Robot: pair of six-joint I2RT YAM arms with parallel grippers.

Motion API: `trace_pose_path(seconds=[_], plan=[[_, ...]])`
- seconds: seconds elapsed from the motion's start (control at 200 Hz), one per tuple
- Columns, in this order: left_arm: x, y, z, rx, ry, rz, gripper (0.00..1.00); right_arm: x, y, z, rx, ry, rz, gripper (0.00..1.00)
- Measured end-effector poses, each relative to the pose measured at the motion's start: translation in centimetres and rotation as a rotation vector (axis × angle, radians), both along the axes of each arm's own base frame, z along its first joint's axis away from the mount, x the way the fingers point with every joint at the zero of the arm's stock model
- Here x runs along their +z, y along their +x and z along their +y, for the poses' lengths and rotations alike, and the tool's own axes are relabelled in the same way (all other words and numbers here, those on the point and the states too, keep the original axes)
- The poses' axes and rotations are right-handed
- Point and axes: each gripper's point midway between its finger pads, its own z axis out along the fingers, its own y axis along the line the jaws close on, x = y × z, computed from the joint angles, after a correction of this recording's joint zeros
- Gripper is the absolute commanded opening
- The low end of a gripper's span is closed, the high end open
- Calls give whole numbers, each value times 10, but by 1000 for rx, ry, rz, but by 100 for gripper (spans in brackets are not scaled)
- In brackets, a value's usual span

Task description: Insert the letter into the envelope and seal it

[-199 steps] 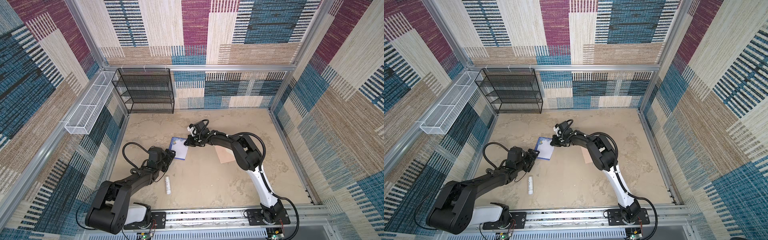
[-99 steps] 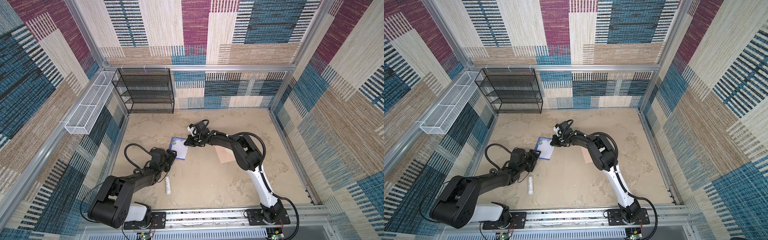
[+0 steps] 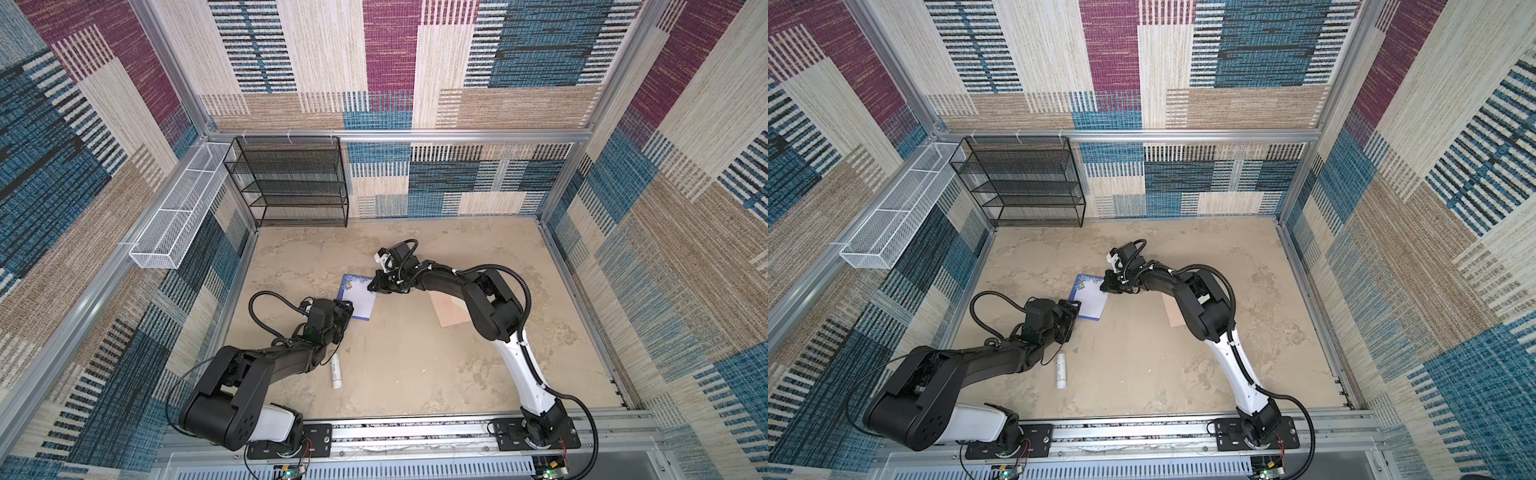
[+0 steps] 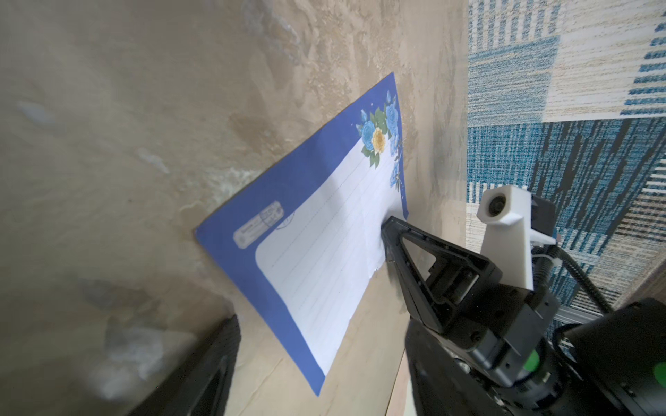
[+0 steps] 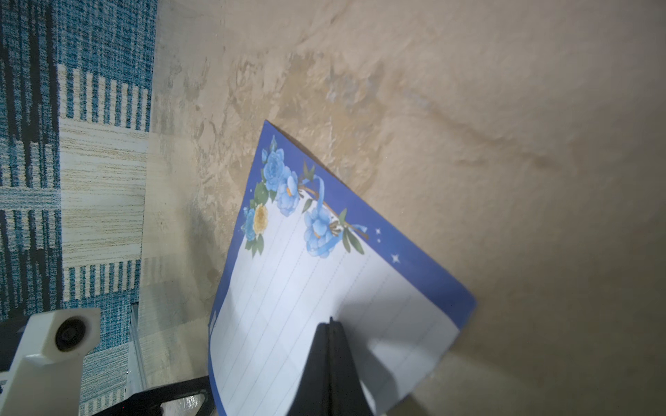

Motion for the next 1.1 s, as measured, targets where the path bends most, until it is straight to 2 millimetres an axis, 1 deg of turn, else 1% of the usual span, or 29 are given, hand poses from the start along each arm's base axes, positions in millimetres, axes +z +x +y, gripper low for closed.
trace_pose_path(seconds=[0.195, 0.351, 0.401, 0.506, 0.616, 0.736, 0.841, 1.102], plan=[[-1, 7, -3, 13, -13, -21, 69, 0, 0, 0, 0, 0, 1, 0], [-5, 9, -4, 18, -21, -21, 55, 0, 0, 0, 0, 0, 1, 0], [-7, 9, -4, 20, -18, -16, 52, 0, 0, 0, 0, 0, 1, 0], [-9, 8, -2, 24, -13, -11, 43, 0, 1, -1, -1, 2, 2, 0], [-9, 4, 0, 30, -4, -2, 42, 0, 1, -1, -2, 2, 1, 0], [1, 5, 1, 33, -6, -25, 38, 0, 1, -1, -2, 2, 1, 0], [5, 3, 3, 36, 3, -28, 34, 0, 1, -1, -2, 2, 1, 0], [-2, 2, 6, 42, 32, -7, 25, -1, 1, -2, -2, 2, 1, 0]])
